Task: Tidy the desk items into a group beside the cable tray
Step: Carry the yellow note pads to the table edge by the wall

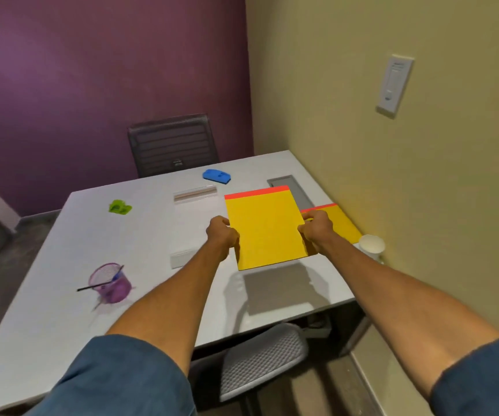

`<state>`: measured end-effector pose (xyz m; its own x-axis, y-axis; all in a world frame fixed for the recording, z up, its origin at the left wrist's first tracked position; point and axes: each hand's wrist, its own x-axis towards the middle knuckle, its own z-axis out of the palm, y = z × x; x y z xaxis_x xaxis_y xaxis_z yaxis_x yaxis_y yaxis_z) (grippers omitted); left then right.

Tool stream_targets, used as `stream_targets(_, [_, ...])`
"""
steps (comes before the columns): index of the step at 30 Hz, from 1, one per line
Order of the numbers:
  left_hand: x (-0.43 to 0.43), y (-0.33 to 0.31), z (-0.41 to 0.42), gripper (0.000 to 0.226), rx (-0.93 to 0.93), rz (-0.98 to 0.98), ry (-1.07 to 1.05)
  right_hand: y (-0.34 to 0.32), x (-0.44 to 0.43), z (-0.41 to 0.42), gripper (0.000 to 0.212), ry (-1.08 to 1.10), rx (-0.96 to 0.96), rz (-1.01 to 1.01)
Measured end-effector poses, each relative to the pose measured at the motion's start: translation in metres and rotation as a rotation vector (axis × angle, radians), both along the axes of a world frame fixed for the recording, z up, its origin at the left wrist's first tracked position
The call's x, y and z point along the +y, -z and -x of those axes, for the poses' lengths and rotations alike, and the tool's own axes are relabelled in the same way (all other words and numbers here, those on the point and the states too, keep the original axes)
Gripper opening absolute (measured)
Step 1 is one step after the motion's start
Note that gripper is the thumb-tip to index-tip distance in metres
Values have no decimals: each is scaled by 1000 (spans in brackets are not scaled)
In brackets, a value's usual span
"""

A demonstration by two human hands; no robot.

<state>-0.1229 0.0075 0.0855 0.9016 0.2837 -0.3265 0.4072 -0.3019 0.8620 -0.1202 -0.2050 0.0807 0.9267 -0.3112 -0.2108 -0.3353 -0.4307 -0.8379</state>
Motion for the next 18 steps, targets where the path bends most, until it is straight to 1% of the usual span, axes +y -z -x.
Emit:
stream_targets(3, [-46, 7, -20, 47, 11, 7, 2, 7, -46, -23, 27, -26, 36, 31])
stream_targets(8, [-104, 19, -48, 41, 25, 8, -5, 16, -103, -52, 45, -62, 117, 79])
stream_targets(13, [-138, 37, -83, 43, 43, -6, -11, 26, -136, -82, 47, -85, 112, 178])
stream_targets(18, [-162, 66, -121, 46, 69, 4, -37, 49, -158, -119, 44, -143, 148, 244])
